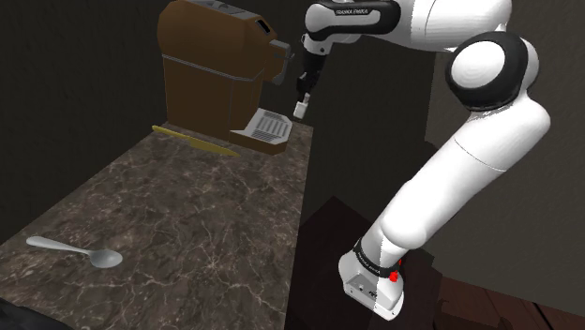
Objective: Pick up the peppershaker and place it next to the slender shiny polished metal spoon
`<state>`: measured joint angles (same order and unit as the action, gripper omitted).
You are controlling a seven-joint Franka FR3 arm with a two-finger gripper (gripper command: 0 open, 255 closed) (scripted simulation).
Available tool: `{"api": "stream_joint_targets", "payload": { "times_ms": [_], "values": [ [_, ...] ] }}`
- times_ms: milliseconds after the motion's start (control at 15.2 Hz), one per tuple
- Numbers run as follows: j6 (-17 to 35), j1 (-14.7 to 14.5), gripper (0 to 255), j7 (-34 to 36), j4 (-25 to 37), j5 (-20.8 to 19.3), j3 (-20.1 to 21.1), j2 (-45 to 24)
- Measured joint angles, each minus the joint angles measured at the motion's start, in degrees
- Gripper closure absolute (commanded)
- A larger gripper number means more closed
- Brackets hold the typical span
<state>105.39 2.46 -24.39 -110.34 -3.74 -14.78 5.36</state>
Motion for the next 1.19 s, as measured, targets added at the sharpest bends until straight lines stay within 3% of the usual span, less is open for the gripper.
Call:
{"api": "stream_joint_targets", "payload": {
  "times_ms": [396, 1188],
  "values": [
    [0.36, -3.29, 255, 8.53, -7.51, -0.77, 4.85, 6.83],
    [-0.31, -10.09, 255, 25.17, -12.76, 1.78, 15.65, 11.92]
  ]
}}
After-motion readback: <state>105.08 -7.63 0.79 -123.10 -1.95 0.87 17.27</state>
